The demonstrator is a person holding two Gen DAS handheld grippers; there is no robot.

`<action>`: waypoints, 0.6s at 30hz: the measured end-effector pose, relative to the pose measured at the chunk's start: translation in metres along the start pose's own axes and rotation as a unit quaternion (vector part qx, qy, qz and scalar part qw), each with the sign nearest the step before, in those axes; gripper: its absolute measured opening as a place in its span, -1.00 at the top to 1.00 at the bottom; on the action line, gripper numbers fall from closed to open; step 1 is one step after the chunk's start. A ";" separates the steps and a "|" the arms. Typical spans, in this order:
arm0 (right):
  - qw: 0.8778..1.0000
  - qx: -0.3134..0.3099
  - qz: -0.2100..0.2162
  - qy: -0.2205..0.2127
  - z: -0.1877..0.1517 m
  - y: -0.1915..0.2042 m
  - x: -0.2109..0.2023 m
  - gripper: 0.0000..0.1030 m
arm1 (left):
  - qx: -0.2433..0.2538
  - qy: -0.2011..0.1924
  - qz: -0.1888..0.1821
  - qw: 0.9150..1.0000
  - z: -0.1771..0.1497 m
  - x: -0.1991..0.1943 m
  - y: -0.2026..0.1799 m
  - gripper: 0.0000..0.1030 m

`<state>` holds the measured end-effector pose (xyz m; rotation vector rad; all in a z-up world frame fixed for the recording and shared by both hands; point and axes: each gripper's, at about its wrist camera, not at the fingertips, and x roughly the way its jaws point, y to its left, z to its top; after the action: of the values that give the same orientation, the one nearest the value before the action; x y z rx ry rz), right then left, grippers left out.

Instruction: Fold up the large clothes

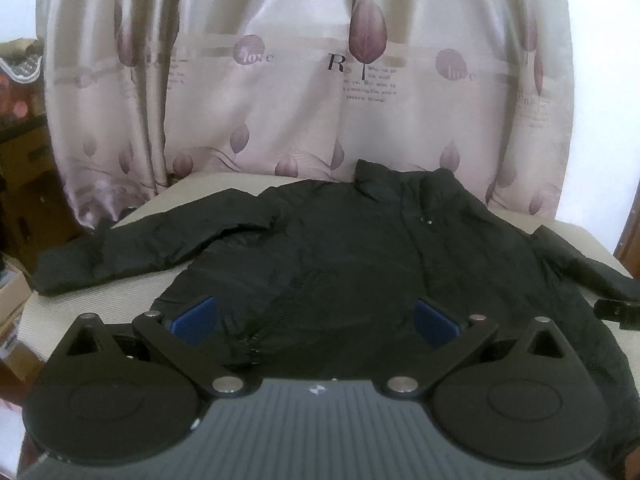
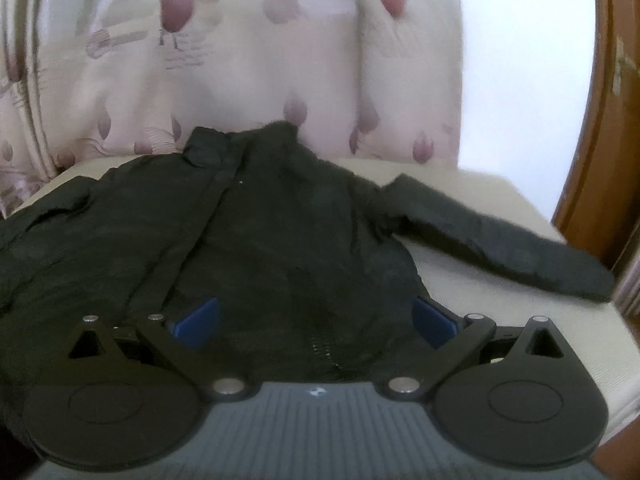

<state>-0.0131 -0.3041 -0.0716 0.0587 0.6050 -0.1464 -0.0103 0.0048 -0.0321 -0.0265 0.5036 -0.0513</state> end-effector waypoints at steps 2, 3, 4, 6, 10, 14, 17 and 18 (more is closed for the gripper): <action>1.000 0.021 0.011 0.006 0.002 -0.013 0.009 -1.00 | -0.001 0.005 -0.009 1.000 0.001 0.002 -0.001 -1.00; 0.999 0.037 0.018 0.007 0.002 -0.023 0.013 -1.00 | -0.001 0.008 -0.015 1.000 0.002 0.002 -0.002 -1.00; 0.998 0.061 0.033 0.002 0.002 -0.035 0.016 -1.00 | -0.002 0.012 -0.021 1.000 0.003 0.003 -0.003 -1.00; 0.988 0.124 0.087 -0.008 -0.001 -0.069 0.024 -1.00 | -0.008 0.018 -0.030 0.999 0.002 0.004 -0.005 -1.00; 0.937 0.319 0.143 -0.011 -0.022 -0.167 0.048 -1.00 | -0.018 0.032 -0.050 0.998 0.001 0.007 -0.006 -1.00; 0.878 0.460 0.132 -0.027 -0.051 -0.261 0.064 -0.70 | 0.003 0.028 -0.051 0.998 0.000 0.008 -0.014 -1.00; 0.848 0.518 0.107 -0.042 -0.063 -0.317 0.071 -0.39 | 0.013 0.037 -0.045 0.998 0.000 0.015 -0.022 -1.00; 0.839 0.533 0.098 -0.041 -0.067 -0.332 0.075 -0.36 | 0.015 0.042 -0.045 0.998 -0.001 0.018 -0.024 -1.00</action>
<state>-0.0407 -0.6347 -0.1734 1.1957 0.3634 -0.2716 0.0041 -0.0201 -0.0404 -0.0187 0.5851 -0.1487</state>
